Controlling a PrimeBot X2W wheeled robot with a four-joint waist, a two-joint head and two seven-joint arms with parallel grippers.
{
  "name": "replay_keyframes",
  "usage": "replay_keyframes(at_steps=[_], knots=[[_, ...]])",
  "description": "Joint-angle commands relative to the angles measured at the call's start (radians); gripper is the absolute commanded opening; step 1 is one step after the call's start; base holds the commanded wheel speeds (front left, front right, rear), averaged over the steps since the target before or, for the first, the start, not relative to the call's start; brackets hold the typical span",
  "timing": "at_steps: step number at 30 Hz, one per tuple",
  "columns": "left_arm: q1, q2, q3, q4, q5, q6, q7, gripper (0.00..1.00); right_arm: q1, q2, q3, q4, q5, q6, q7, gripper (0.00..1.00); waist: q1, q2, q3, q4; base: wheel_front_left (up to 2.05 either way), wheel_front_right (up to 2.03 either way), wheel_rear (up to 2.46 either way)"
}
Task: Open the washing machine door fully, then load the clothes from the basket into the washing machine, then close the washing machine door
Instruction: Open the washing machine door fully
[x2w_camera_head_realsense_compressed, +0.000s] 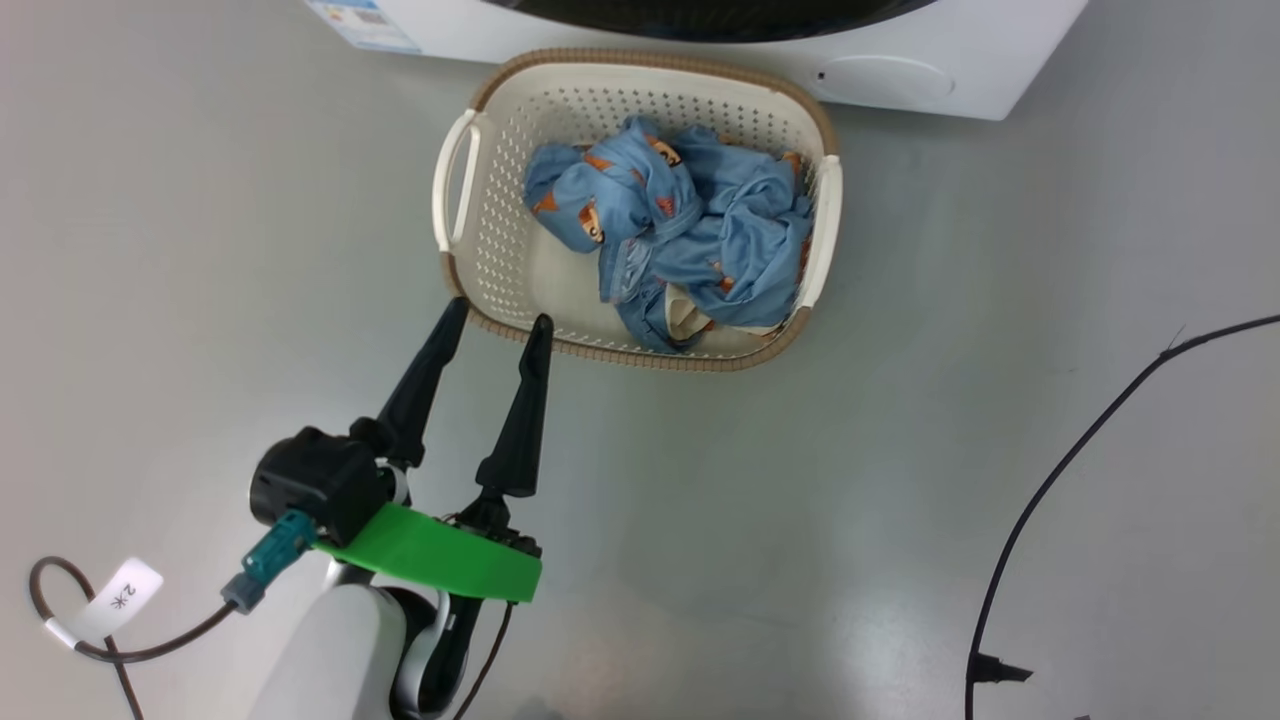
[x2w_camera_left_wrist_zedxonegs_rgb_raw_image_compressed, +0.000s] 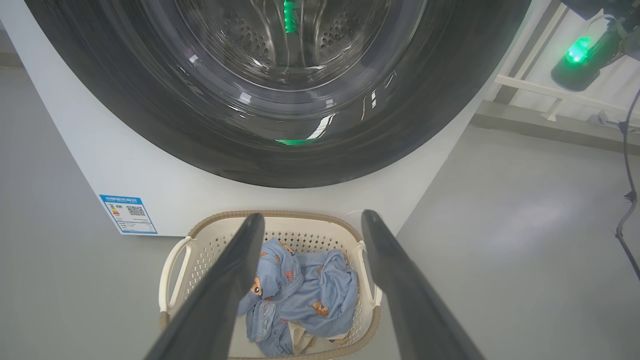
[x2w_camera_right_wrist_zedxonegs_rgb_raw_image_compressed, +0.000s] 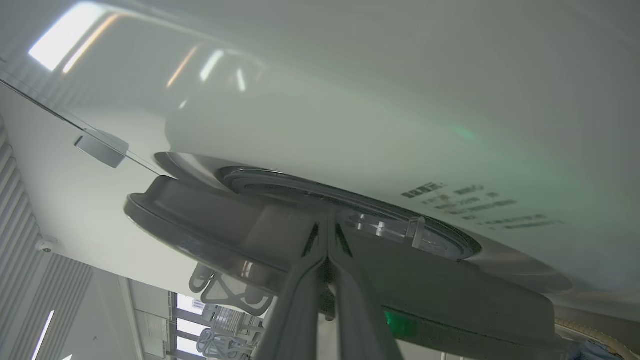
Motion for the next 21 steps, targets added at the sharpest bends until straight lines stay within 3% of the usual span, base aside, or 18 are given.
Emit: replay_keyframes(at_steps=[1,21], knots=[[-0.018,0.019,0.025,-0.029,-0.007,0.005,-0.006,1.0,-0.018,0.021,0.008,-0.017,-0.013,0.002,0.009,0.0,0.0,-0.0001,0.014,0.014,0.0,0.0,0.0],[-0.033,0.019,-0.003,-0.035,-0.037,0.016,-0.006,1.0,-0.058,0.042,0.049,0.024,-0.057,0.002,0.04,0.0,0.0,-0.0001,0.024,0.034,0.0,0.0,0.0]])
